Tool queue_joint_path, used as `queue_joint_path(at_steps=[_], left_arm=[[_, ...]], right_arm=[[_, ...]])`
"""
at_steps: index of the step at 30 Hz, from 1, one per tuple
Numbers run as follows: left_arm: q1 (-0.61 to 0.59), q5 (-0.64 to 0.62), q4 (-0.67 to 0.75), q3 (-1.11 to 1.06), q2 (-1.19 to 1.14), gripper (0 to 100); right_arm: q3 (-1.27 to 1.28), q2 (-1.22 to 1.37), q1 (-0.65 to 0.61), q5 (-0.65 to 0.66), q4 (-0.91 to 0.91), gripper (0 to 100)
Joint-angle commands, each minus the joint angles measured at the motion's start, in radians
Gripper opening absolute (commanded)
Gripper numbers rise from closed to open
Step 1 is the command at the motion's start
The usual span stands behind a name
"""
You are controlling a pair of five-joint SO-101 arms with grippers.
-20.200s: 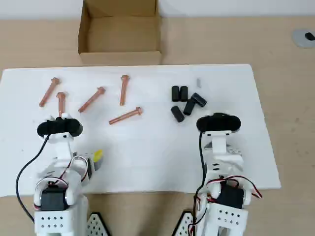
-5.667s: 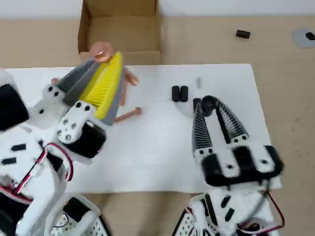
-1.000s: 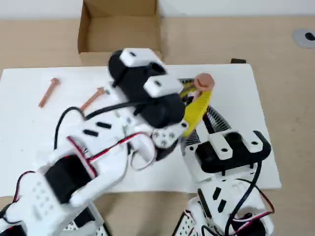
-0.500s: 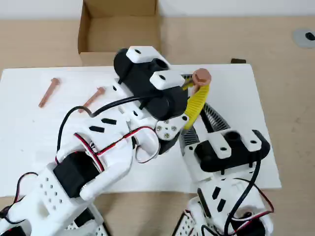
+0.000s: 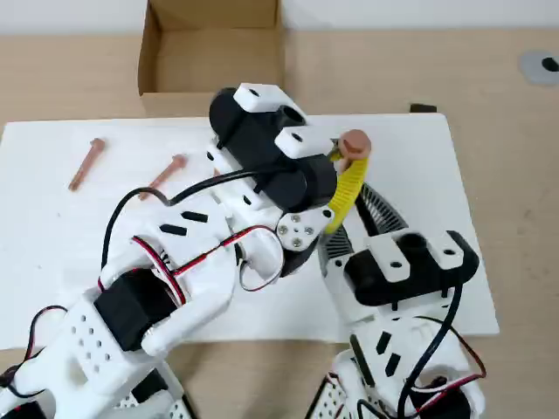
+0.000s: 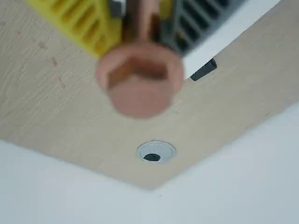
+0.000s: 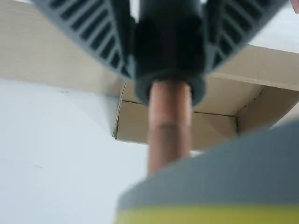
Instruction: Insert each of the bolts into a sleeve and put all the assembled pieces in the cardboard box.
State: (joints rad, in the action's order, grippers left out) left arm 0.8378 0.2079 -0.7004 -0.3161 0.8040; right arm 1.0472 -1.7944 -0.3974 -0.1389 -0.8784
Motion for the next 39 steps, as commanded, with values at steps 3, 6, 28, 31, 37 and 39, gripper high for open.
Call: queue_joint_path(at_steps=[3, 6, 28, 31, 37, 39], left_arm=[[-0.02, 0.002, -0.002, 0.011, 0.012, 1], [-0.021, -0.005, -0.002, 0.012, 0.012, 5], [-0.021, -0.037, -0.229, 0.112, 0.012, 17], [-0.052, -0.035, -0.249, 0.117, 0.012, 19], [-0.074, -0.038, -0.256, 0.143, 0.013, 19], [-0.074, -0.044, -0.256, 0.184, 0.013, 19]], right_arm=[[-0.007, -0.004, -0.008, 0.006, 0.028, 0.9], [-0.007, -0.004, -0.008, 0.008, 0.028, 0.9], [-0.002, -0.002, -0.007, 0.008, 0.028, 0.9], [-0.002, -0.002, -0.007, 0.008, 0.028, 0.9], [-0.004, 0.004, -0.007, 0.008, 0.028, 0.9], [-0.001, 0.008, -0.007, 0.008, 0.029, 0.9]])
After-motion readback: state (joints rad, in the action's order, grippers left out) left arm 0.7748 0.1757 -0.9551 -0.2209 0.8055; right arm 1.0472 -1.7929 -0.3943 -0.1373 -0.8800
